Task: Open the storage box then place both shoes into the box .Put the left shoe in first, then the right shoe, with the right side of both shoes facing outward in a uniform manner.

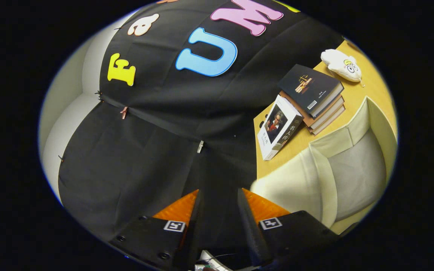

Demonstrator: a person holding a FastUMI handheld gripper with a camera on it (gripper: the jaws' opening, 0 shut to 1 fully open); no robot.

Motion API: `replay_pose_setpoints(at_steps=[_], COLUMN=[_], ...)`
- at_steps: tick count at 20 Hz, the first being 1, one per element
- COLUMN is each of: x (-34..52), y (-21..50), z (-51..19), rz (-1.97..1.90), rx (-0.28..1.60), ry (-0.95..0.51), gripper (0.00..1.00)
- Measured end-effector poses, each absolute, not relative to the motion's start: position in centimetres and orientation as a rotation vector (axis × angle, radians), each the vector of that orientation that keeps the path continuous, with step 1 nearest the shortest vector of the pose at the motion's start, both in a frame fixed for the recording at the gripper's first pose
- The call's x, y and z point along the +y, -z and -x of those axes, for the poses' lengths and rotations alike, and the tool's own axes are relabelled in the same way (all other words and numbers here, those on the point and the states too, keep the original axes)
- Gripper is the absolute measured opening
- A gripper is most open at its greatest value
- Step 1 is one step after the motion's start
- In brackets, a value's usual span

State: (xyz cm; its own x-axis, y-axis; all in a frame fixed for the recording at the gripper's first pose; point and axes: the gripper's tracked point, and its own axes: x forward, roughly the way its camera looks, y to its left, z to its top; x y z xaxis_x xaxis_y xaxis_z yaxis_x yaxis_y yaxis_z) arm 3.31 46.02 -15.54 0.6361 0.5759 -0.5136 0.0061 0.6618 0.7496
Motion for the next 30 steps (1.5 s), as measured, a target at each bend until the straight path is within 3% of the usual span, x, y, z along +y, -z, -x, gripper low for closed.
replay_pose_setpoints(at_steps=[1,2,4,17,24,30], x=[45.5,44.8,43.1,16.4,1.7,-4.8], y=[15.5,15.4,15.0,10.8,16.0,20.7], z=[-3.4,-3.6,-3.8,-4.2,0.2,4.6], rz=[-0.777,-0.763,-0.739,-0.303,-0.079,0.010], rx=[0.820,0.810,0.787,0.579,0.693,0.814], ry=[-0.355,-0.344,-0.322,0.022,0.231,0.273], gripper=[0.65,0.83,0.97,0.98,0.98,0.98])
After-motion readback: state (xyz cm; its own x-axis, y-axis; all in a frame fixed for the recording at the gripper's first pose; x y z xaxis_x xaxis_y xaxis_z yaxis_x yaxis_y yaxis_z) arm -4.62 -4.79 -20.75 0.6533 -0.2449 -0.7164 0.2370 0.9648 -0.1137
